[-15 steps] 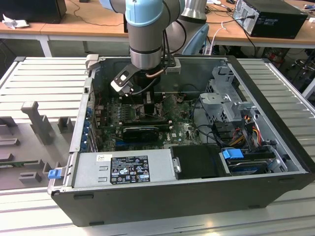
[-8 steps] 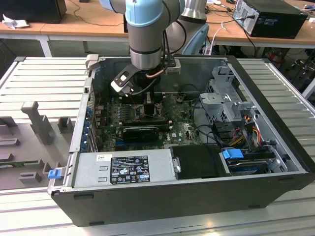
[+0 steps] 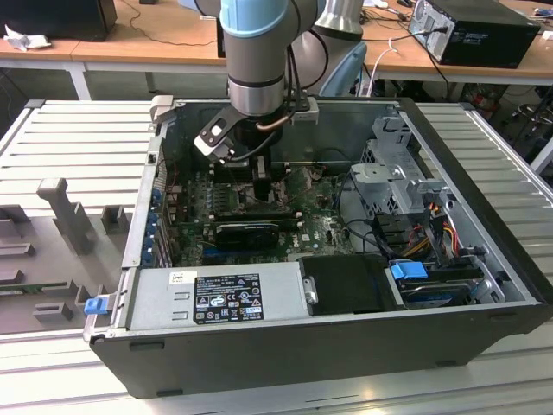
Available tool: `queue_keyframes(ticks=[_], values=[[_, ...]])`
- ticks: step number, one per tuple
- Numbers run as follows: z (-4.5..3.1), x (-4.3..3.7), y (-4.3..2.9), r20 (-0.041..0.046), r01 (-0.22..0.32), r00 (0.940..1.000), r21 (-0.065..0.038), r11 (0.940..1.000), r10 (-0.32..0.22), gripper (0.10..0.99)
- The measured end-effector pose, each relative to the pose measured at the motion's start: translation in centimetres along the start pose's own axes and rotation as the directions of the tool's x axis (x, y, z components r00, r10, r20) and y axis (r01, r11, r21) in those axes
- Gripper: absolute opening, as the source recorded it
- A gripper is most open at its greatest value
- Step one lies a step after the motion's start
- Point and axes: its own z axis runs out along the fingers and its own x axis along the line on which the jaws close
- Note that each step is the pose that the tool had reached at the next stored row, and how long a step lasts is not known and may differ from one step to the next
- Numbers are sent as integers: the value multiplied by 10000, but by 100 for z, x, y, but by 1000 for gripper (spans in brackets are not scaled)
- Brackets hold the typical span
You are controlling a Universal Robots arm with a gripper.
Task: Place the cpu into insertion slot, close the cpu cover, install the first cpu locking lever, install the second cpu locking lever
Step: 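Place the cpu into insertion slot, then close the cpu cover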
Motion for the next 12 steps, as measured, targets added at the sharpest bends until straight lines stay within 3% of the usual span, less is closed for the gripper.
queue_keyframes(ticks=[1, 4, 5, 10, 12], values=[[-10, 0, 1, 16, 1, 10000, 0, 10000, -1, 400], [-46, 3, 3, 125, 8, 9999, -2, 10000, -8, 278], [-60, 3, 4, 168, 12, 9999, -3, 10000, -12, 106], [-159, 5, 25, 238, 16, 9997, -1, 10000, -16, 106], [-152, 6, 115, 238, 16, 9997, 34, 10000, -17, 106]])
